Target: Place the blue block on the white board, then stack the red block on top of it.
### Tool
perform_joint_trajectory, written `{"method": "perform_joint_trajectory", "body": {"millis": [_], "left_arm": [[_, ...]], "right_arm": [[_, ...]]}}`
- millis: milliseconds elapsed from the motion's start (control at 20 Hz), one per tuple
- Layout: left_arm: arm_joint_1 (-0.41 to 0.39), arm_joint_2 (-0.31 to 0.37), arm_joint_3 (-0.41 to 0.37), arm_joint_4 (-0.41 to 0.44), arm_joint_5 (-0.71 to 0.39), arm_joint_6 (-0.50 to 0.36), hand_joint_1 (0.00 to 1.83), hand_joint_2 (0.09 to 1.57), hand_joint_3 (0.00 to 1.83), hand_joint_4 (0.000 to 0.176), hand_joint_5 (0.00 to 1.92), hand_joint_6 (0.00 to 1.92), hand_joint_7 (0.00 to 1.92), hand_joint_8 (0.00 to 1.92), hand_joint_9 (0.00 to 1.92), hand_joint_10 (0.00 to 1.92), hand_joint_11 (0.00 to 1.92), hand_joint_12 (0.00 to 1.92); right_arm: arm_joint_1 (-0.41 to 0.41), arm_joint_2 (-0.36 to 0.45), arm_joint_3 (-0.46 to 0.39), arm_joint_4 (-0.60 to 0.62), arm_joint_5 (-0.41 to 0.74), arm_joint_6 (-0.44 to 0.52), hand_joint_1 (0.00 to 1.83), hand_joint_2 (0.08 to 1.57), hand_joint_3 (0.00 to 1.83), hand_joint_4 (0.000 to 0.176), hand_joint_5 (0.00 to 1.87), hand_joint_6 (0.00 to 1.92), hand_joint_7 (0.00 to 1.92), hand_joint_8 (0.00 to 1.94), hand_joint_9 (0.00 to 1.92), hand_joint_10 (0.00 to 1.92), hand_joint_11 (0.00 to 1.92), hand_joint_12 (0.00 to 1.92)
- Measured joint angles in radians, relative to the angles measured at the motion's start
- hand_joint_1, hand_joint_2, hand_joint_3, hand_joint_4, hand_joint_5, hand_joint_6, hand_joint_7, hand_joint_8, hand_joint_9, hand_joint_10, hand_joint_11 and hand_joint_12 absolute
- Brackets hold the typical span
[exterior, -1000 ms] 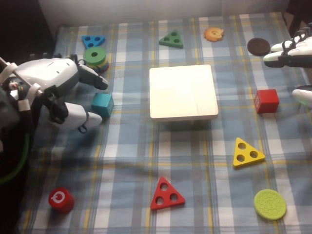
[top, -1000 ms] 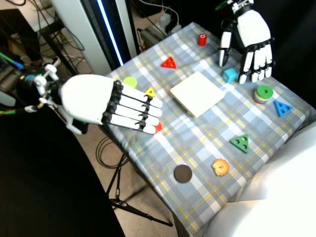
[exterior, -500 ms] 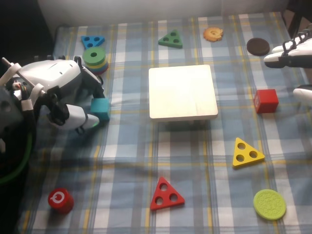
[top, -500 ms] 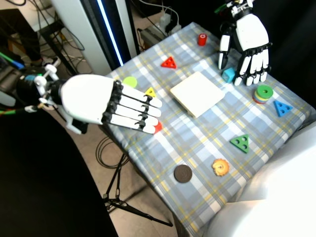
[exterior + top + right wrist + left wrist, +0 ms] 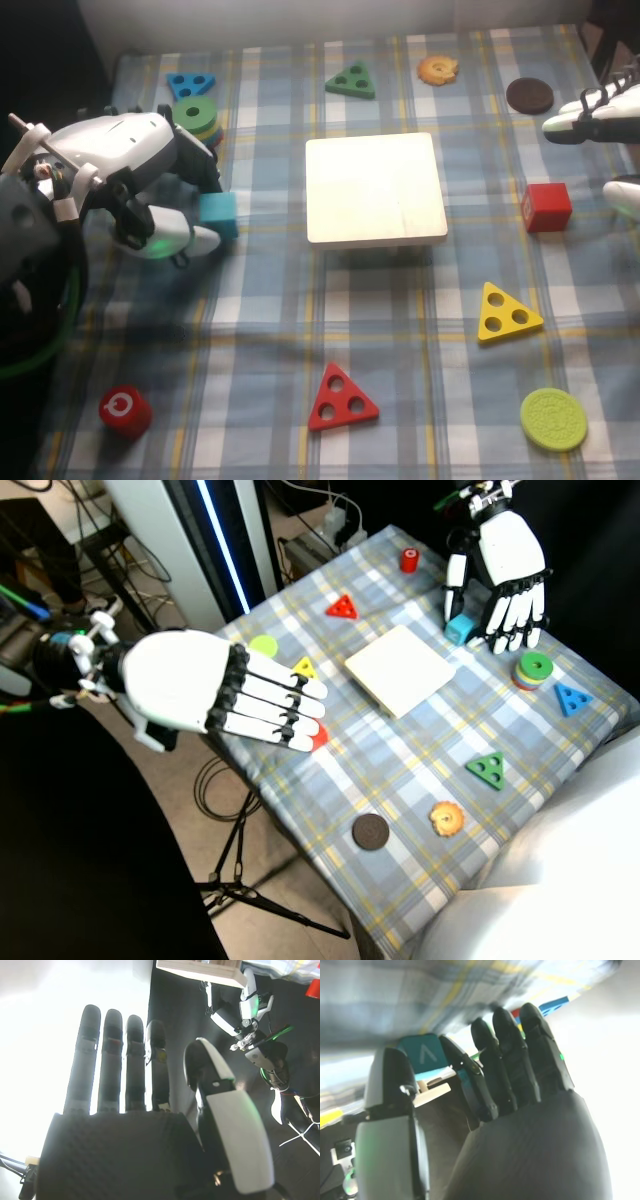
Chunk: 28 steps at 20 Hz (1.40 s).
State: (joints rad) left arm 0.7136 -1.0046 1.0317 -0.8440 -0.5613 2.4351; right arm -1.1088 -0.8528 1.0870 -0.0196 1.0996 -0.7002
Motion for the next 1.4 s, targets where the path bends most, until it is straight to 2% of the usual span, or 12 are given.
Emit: {"method": "perform_joint_trajectory", "body": {"millis": [100, 200, 350, 450, 600, 750, 900, 1000, 1100, 1200, 1250, 1400], "left_arm": [[-0.01, 0.019, -0.026, 0.055, -0.032, -0.042, 1.09, 1.11, 0.0, 0.0, 0.99, 0.95, 0.75, 0.0, 0.59, 0.0, 0.36, 0.15], [-0.022, 0.039, -0.048, 0.11, -0.066, -0.096, 1.06, 1.13, 0.0, 0.059, 0.96, 1.01, 0.74, 0.0, 0.57, 0.0, 0.33, 0.15], [-0.055, 0.05, -0.075, 0.205, -0.109, -0.148, 1.08, 1.12, 0.0, 0.019, 0.98, 0.98, 0.72, 0.0, 0.53, 0.0, 0.29, 0.14], [-0.079, 0.047, -0.085, 0.277, -0.116, -0.179, 1.08, 1.1, 0.0, 0.051, 1.02, 0.91, 0.73, 0.0, 0.53, 0.0, 0.27, 0.15], [-0.113, -0.007, -0.071, 0.329, -0.103, -0.214, 1.12, 1.06, 0.0, 0.0, 1.11, 0.76, 0.75, 0.0, 0.54, 0.0, 0.21, 0.3], [-0.129, -0.053, -0.043, 0.34, -0.066, -0.213, 1.12, 1.07, 0.0, 0.0, 1.09, 0.79, 0.74, 0.0, 0.53, 0.0, 0.2, 0.33], [-0.139, -0.092, -0.009, 0.339, -0.017, -0.215, 1.09, 1.08, 0.0, 0.046, 1.05, 0.86, 0.73, 0.0, 0.51, 0.0, 0.17, 0.36], [-0.141, -0.115, 0.016, 0.331, 0.009, -0.213, 1.09, 1.09, 0.0, 0.033, 1.04, 0.88, 0.72, 0.0, 0.5, 0.0, 0.15, 0.36], [-0.145, -0.13, 0.028, 0.33, 0.02, -0.214, 1.08, 1.09, 0.0, 0.064, 1.03, 0.89, 0.71, 0.0, 0.51, 0.0, 0.16, 0.37], [-0.158, -0.146, 0.042, 0.33, 0.031, -0.213, 1.08, 1.09, 0.0, 0.045, 1.03, 0.9, 0.69, 0.0, 0.5, 0.0, 0.15, 0.37], [-0.164, -0.155, 0.049, 0.331, 0.034, -0.214, 1.07, 1.1, 0.0, 0.063, 1.01, 0.93, 0.7, 0.0, 0.5, 0.0, 0.14, 0.38], [-0.177, -0.175, 0.072, 0.332, 0.046, -0.214, 1.06, 1.11, 0.0, 0.064, 0.99, 0.96, 0.71, 0.0, 0.49, 0.0, 0.12, 0.39]], "right_arm": [[0.0, 0.0, 0.0, 0.001, 0.003, 0.001, 0.47, 1.45, 0.01, 0.0, 0.54, 0.0, 0.59, 0.0, 0.58, 0.01, 0.45, 0.31], [0.0, 0.0, 0.0, 0.001, 0.002, 0.001, 0.48, 1.45, 0.0, 0.0, 0.54, 0.0, 0.59, 0.0, 0.58, 0.0, 0.45, 0.31], [0.0, 0.0, 0.0, 0.0, 0.003, 0.001, 0.48, 1.45, 0.0, 0.0, 0.54, 0.0, 0.59, 0.0, 0.57, 0.0, 0.44, 0.31], [0.0, 0.0, 0.0, 0.001, 0.002, 0.001, 0.47, 1.44, 0.0, 0.0, 0.55, 0.0, 0.59, 0.0, 0.57, 0.0, 0.44, 0.31], [0.0, -0.004, 0.002, 0.004, 0.002, 0.001, 0.47, 1.45, 0.0, 0.0, 0.55, 0.0, 0.59, 0.0, 0.56, 0.0, 0.43, 0.3], [0.0, -0.005, 0.002, -0.001, 0.003, 0.003, 0.48, 1.44, 0.0, 0.0, 0.55, 0.0, 0.58, 0.0, 0.55, 0.0, 0.42, 0.3], [0.003, -0.008, 0.01, 0.001, 0.002, 0.003, 0.47, 1.44, 0.0, 0.0, 0.54, 0.0, 0.58, 0.0, 0.55, 0.0, 0.42, 0.3], [0.009, -0.013, 0.01, -0.008, 0.007, 0.004, 0.47, 1.44, 0.0, 0.0, 0.55, 0.0, 0.58, 0.0, 0.55, 0.0, 0.43, 0.3], [0.009, -0.014, 0.01, -0.017, 0.004, 0.004, 0.47, 1.44, 0.0, 0.0, 0.55, 0.0, 0.59, 0.0, 0.56, 0.0, 0.44, 0.31], [0.009, -0.014, 0.011, -0.014, 0.005, 0.004, 0.47, 1.44, 0.0, 0.0, 0.54, 0.0, 0.58, 0.0, 0.56, 0.0, 0.44, 0.31], [0.009, -0.014, 0.013, -0.015, 0.003, 0.004, 0.49, 1.44, 0.0, 0.0, 0.54, 0.0, 0.59, 0.0, 0.57, 0.0, 0.44, 0.31], [0.01, -0.016, 0.015, -0.014, 0.003, 0.004, 0.5, 1.44, 0.0, 0.0, 0.54, 0.0, 0.59, 0.0, 0.57, 0.0, 0.43, 0.32]]}}
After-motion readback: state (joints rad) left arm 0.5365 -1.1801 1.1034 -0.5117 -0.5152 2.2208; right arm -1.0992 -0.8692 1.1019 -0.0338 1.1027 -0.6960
